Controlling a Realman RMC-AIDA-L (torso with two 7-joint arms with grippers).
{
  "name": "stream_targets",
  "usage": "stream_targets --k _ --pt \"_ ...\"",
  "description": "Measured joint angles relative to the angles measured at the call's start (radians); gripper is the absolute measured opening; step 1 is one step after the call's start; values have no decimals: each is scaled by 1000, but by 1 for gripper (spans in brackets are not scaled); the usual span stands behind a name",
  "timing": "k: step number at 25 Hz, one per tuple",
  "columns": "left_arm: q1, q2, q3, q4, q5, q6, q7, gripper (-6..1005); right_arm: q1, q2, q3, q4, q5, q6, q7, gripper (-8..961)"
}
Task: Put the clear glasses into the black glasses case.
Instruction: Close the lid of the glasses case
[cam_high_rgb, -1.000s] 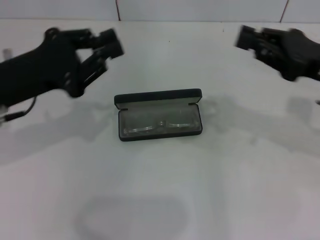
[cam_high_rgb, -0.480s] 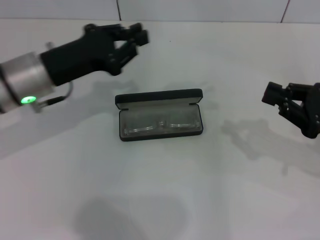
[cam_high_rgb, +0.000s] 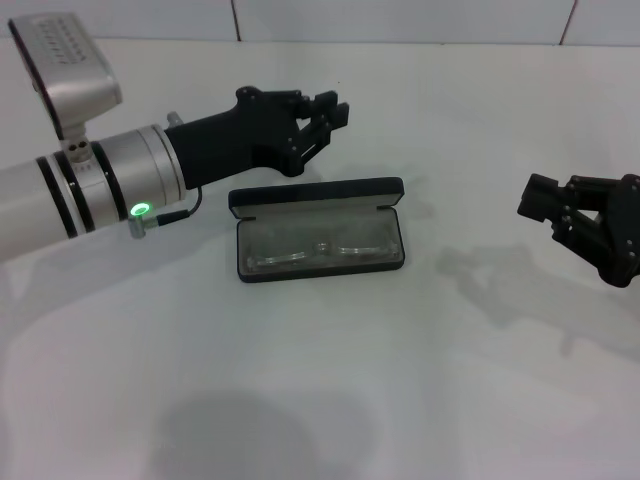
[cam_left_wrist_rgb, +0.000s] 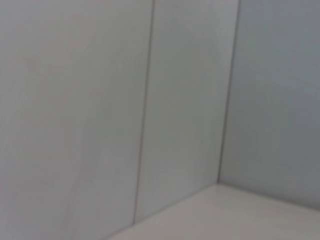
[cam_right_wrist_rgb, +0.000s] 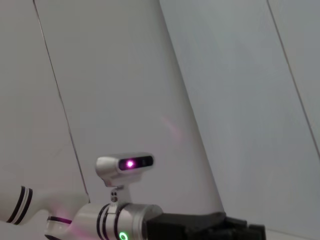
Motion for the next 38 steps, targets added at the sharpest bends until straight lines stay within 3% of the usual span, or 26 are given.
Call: stream_targets --k 8,20,38 --pt "0 -1 112 -8 0 -138 -45 157 22 1 -4 7 -9 9 -4 141" --pt "15 3 115 -31 3 -160 -71 157 62 2 -15 35 -9 44 -10 143" --pt "91 -3 138 -41 -2 -134 -77 156 93 2 -27 40 -12 107 -12 147"
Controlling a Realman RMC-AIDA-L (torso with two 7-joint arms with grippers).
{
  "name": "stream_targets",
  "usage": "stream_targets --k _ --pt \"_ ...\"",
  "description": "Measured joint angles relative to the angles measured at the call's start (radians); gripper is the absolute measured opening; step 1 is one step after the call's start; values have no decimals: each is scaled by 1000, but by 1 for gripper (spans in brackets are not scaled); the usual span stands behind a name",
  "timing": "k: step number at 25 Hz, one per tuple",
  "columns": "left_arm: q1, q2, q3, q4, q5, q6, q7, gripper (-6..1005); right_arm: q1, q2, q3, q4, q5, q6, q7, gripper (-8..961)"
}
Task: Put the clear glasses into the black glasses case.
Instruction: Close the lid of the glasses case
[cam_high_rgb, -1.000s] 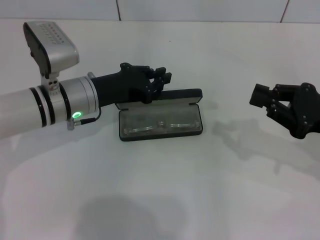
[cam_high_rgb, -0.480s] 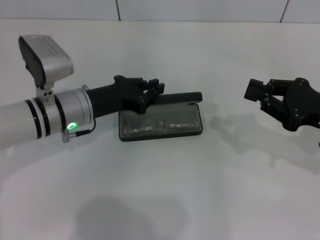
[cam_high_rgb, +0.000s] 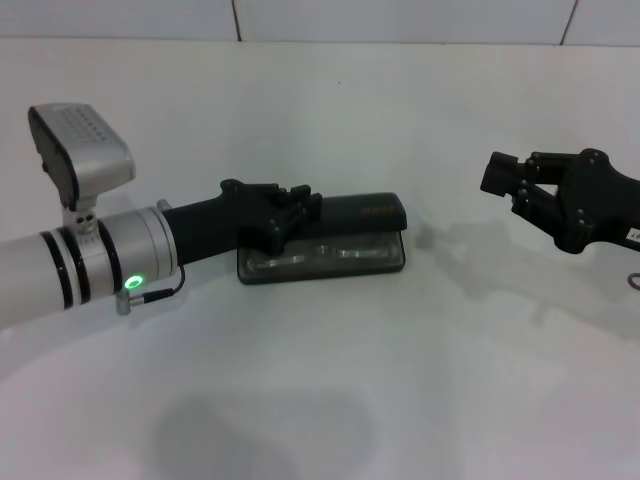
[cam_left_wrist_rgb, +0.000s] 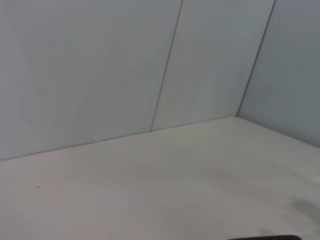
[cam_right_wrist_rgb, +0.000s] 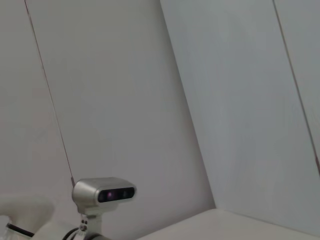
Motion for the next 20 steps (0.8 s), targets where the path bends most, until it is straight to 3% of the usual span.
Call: stream_targets --k 13,20 --pt "41 3 0 15 -30 84 9 157 7 0 0 1 -9 3 0 150" --pt "59 7 0 82 -73 171 -12 157 6 0 -10 3 -9 -4 6 151"
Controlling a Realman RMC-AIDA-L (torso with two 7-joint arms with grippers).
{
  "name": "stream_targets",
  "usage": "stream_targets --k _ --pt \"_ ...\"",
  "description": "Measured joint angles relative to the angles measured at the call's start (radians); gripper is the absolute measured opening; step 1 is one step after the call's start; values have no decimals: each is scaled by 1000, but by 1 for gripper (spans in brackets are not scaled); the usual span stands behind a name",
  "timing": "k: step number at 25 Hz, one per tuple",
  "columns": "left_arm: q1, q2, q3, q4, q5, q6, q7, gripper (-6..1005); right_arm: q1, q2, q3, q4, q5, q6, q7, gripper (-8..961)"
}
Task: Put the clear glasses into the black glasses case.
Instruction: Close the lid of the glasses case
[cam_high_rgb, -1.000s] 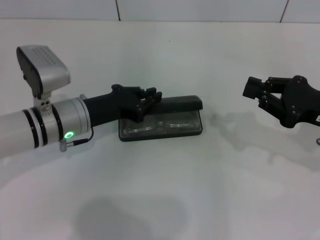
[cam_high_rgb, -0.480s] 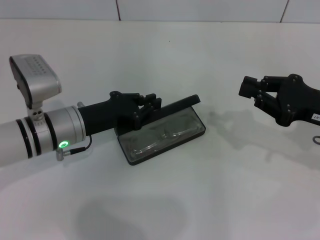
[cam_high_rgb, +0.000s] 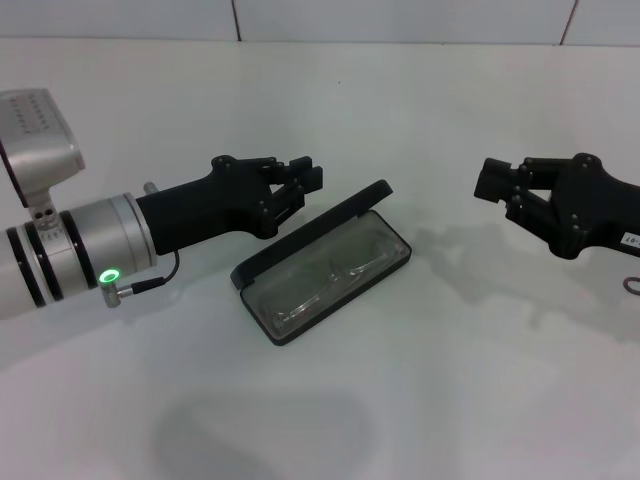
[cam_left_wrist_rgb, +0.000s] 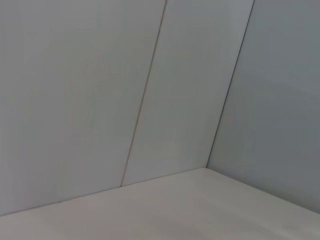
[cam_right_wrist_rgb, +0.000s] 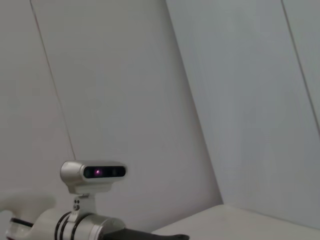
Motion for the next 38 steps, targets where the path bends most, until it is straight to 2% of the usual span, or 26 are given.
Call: stream_targets --k 8,23,38 --pt "-5 -1 28 -3 4 1 -4 157 -1 0 -41 0 -8 0 -2 153" --pt "0 -4 93 -10 2 -30 -15 156 0 1 -46 7 -14 -2 -4 156" --pt "-10 -4 118 -65 -2 -32 -14 156 10 3 -54 8 -14 10 -6 159"
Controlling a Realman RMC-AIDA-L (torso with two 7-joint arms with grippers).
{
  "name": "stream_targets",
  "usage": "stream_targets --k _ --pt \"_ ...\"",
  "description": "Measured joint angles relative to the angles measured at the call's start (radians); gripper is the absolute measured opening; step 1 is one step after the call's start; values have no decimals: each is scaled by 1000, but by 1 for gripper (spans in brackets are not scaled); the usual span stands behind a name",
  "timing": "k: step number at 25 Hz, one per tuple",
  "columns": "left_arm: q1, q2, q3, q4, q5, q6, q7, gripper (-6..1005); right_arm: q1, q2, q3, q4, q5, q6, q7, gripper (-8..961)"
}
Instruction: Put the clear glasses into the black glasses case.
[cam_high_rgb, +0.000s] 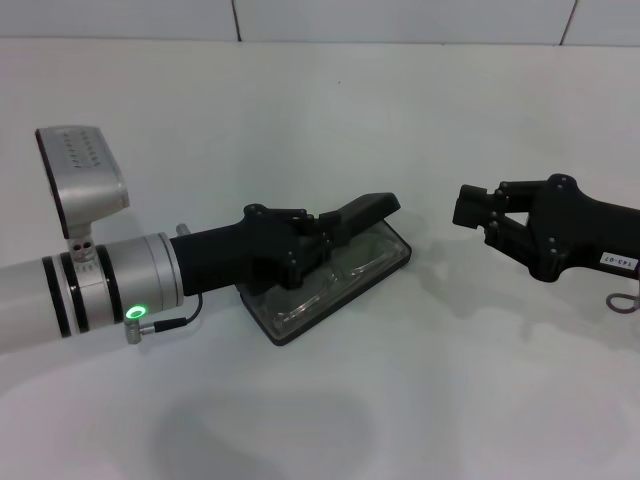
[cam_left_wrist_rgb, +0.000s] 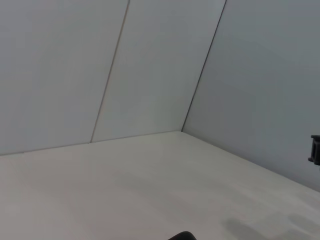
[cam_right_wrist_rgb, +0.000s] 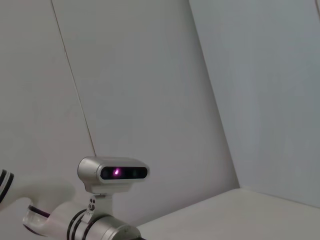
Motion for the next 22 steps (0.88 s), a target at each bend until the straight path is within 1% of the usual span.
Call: stream_targets --k 3,9,13,15,17,19,22 --pt "4 0 6 -4 2 0 0 156 1 0 0 0 0 8 0 160" --pt "9 0 80 -6 6 -7 0 157 3 0 0 0 0 13 0 161" --pt "14 0 88 3 3 -7 4 157 5 0 0 0 0 14 0 162" --pt "23 2 86 27 -20 27 2 157 6 0 0 0 0 14 0 162" --pt "41 4 85 71 -52 83 1 156 4 -1 0 0 0 14 0 163" --pt "79 6 85 157 -80 163 7 156 2 -2 0 0 0 14 0 163" --pt "153 7 88 330 -93 256 16 156 4 -2 0 -1 0 14 0 164"
